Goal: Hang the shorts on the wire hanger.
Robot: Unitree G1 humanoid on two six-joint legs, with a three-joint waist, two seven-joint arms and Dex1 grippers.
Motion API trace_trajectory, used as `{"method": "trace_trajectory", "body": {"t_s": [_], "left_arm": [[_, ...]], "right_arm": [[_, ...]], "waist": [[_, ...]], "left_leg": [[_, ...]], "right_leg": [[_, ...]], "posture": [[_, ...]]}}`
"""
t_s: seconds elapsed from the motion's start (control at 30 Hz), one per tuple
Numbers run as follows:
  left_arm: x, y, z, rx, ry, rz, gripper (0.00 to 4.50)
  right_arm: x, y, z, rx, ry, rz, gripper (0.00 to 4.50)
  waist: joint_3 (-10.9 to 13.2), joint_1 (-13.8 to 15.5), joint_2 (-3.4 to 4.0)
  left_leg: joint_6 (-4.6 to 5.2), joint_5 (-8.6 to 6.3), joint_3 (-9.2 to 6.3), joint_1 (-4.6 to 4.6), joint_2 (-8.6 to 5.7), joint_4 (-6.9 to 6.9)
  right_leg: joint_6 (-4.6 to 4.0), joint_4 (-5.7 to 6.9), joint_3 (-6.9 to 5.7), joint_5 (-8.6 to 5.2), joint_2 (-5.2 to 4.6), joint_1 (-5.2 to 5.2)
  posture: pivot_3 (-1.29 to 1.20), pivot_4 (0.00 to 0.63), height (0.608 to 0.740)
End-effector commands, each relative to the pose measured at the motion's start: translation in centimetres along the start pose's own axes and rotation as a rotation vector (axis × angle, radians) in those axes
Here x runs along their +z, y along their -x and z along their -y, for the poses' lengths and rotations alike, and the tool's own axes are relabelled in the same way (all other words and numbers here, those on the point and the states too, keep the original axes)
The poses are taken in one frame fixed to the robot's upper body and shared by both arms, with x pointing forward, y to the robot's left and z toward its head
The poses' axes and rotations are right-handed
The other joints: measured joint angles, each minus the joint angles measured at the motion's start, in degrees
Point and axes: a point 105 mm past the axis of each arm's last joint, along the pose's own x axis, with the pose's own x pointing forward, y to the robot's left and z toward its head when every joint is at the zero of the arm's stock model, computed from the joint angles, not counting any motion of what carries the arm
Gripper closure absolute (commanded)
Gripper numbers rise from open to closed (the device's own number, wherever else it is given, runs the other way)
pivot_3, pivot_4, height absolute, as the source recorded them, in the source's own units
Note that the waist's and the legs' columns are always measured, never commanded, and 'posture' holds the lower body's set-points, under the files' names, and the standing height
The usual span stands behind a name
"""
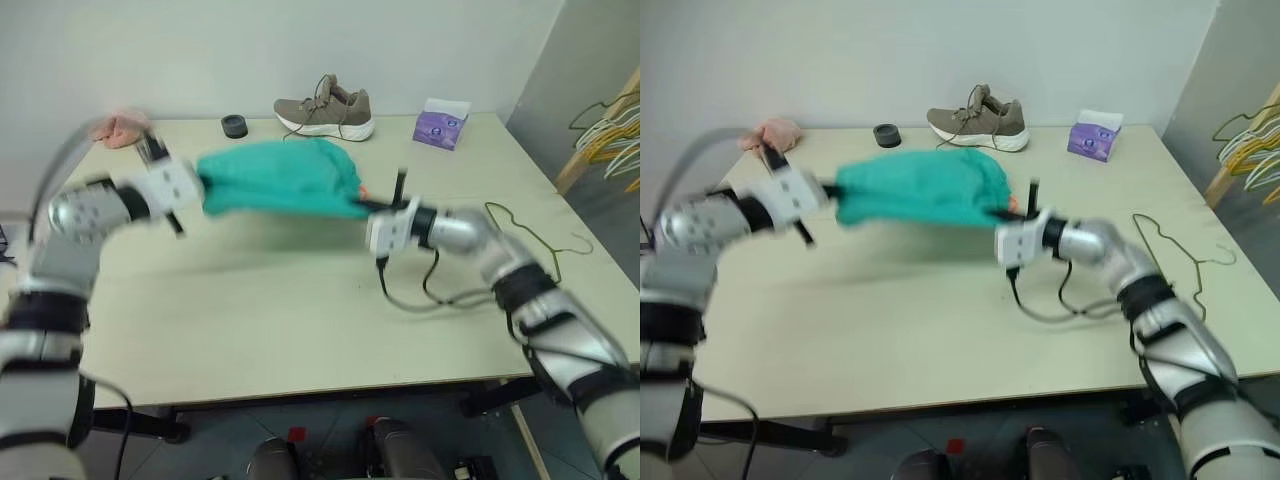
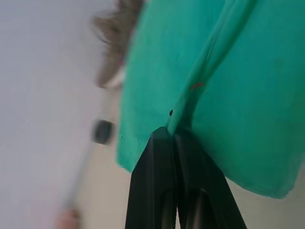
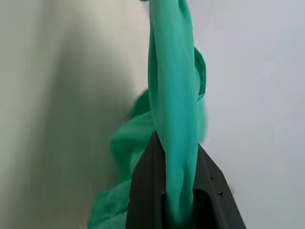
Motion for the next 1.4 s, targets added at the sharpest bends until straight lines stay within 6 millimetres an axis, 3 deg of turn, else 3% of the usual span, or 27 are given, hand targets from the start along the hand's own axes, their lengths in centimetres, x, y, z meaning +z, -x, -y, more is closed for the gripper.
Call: {"method": "trace_trajectory", "body": {"t_s": [0.03,0.2,0.37,0.83,0.9,1.0,1.1,1.27,1.33,1.4], "left_arm": [[-1.2,3.1,2.8,-0.128,0.189,-0.047,4.50],[-0.8,4.4,9.0,-0.373,0.310,-0.047,4.50],[-0.9,5.5,12.6,-0.516,0.384,-0.082,4.50],[-0.1,6.0,14.8,-0.619,0.411,-0.085,4.50],[-0.4,6.2,14.7,-0.617,0.433,-0.101,4.50],[-1.0,6.7,14.4,-0.619,0.431,-0.137,3.84],[-1.3,7.3,14.0,-0.620,0.424,-0.163,2.95],[-1.4,7.7,11.7,-0.542,0.381,-0.168,1.38],[-0.6,7.5,10.1,-0.488,0.383,-0.120,0.77],[1.0,7.2,8.1,-0.423,0.441,-0.030,0.77]], "right_arm": [[1.6,2.2,-1.0,0.114,-0.025,0.005,4.49],[3.2,4.1,-3.8,0.315,-0.111,-0.027,4.49],[5.0,5.4,-6.0,0.460,-0.207,-0.039,4.49],[6.7,5.3,-9.3,0.568,-0.442,-0.092,4.49],[7.0,5.2,-9.1,0.560,-0.462,-0.080,4.04],[7.7,5.6,-9.1,0.602,-0.488,-0.052,3.14],[8.4,6.2,-9.0,0.640,-0.523,-0.014,2.07],[9.1,6.9,-7.6,0.635,-0.635,0.045,0.26],[9.4,6.9,-6.6,0.592,-0.704,0.082,0.00],[9.4,7.0,-5.3,0.518,-0.773,0.110,0.00]], "waist": [[0.00,-0.12,-0.01],[-0.01,0.01,-0.05],[-0.06,0.15,-0.12],[-0.18,0.12,-0.33],[-0.18,0.11,-0.34],[-0.19,0.15,-0.37],[-0.21,0.15,-0.39],[-0.23,0.21,-0.44],[-0.23,0.28,-0.46],[-0.22,0.51,-0.56]], "left_leg": [[0.00,0.00,0.02,0.12,0.05,-0.02],[0.21,-0.15,0.04,0.76,0.10,-0.14],[0.21,-0.16,0.02,0.88,0.08,-0.14],[0.20,-0.20,-0.01,0.80,0.06,-0.19],[0.20,-0.20,-0.02,0.80,0.07,-0.21],[0.20,-0.20,-0.04,0.79,0.06,-0.20],[0.20,-0.21,-0.07,0.79,0.06,-0.20],[0.20,-0.21,-0.10,0.79,0.06,-0.20],[0.20,-0.21,-0.10,0.78,0.06,-0.20],[0.21,-0.21,-0.12,0.75,0.06,-0.19]], "right_leg": [[0.00,0.02,0.11,-0.01,0.07,0.02],[0.22,0.10,0.17,-0.21,0.24,0.32],[0.06,0.13,0.18,-0.30,0.26,0.45],[-0.10,0.06,0.15,-0.40,0.26,0.37],[-0.12,0.05,0.14,-0.41,0.27,0.37],[-0.12,0.06,0.12,-0.41,0.27,0.37],[-0.12,0.04,0.10,-0.42,0.27,0.38],[-0.13,0.03,0.06,-0.42,0.27,0.38],[-0.13,0.03,0.07,-0.42,0.27,0.38],[-0.13,0.03,0.05,-0.42,0.27,0.38]], "posture": [[-0.06,0.091,0.740],[-0.07,0.090,0.740],[-0.08,0.092,0.740],[-0.07,0.095,0.740],[-0.07,0.094,0.740],[-0.07,0.091,0.740],[-0.07,0.088,0.740],[-0.06,0.085,0.740],[-0.06,0.085,0.740],[-0.06,0.086,0.740]]}}
